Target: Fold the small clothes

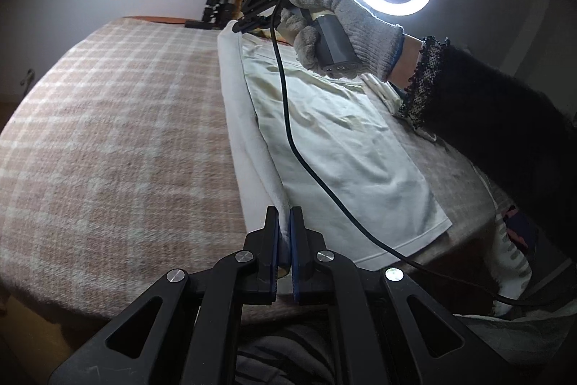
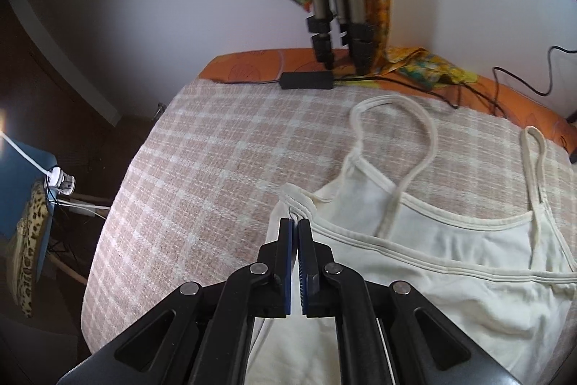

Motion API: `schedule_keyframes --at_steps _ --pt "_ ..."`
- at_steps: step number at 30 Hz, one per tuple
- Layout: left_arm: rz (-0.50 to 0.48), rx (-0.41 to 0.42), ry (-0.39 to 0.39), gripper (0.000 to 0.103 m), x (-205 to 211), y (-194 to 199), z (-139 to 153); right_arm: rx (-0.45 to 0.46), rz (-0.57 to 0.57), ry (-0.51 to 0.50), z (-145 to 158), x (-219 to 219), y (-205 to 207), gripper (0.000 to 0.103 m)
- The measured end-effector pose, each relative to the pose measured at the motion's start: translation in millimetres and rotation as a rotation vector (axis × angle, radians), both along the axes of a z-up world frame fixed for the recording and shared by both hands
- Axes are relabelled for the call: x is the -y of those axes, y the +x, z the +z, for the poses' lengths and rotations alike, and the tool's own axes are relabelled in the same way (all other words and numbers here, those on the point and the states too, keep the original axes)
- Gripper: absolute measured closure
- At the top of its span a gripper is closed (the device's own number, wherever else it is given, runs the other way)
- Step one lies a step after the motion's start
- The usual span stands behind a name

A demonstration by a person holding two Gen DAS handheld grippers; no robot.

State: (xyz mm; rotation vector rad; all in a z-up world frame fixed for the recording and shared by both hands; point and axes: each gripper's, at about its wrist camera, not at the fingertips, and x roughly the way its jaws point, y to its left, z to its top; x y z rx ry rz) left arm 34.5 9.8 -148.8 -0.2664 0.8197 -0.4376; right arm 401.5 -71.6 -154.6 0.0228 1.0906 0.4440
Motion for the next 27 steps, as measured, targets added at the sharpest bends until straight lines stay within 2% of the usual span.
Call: schedule_keyframes --at_steps 5,13,27 --pt "-0.054 0.002 0.023 0.099 22.3 -0.2 1.5 0.028 -0.045 -0.02 9.4 31.8 -9.2 0.103" --pt "-0.15 -0.014 0.062 0.099 65.0 4.9 -3.1 0.018 -0.131 -0.039 3.7 80.2 -9.8 0.103" --pt "-0.235 -0.08 0.124 0.099 95.9 19.9 -25.5 -0.018 -0.106 -0.084 -31.9 72.9 3.6 0.103"
